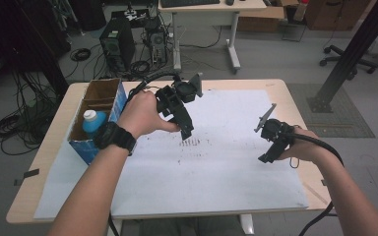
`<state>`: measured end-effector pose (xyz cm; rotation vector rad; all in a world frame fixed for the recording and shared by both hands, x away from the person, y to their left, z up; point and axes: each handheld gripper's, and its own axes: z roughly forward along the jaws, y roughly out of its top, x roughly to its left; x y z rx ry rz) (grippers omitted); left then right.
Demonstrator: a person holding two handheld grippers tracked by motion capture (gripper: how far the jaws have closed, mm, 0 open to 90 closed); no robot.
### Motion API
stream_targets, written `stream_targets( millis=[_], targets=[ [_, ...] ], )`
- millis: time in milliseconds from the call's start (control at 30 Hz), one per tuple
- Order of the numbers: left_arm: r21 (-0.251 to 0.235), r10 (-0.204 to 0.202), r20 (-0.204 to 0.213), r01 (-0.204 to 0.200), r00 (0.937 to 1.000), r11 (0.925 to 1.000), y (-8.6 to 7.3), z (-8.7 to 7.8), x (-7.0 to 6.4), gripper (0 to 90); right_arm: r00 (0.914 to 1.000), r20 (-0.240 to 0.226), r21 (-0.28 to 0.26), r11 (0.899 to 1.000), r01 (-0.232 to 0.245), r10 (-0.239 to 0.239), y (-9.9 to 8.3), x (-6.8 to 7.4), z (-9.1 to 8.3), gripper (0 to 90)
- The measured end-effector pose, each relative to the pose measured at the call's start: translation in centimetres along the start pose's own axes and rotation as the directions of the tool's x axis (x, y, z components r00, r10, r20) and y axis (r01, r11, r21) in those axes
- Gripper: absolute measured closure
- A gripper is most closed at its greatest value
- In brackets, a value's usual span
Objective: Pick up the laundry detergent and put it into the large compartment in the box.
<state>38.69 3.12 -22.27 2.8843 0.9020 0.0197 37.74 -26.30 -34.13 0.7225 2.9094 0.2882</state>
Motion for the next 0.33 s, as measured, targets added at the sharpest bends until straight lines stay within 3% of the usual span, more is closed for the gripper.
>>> stream_targets(
  millis=[333],
  targets=[
    [-0.003, -0.002, -0.001, 0.002, 1.0, 1.0, -0.12, -0.1, 0.04, 3.8, 1.0, 0.002, -0.001, 1.0, -0.005, 0.005, 0.0, 0.07, -0.1, 13.5]
  ],
)
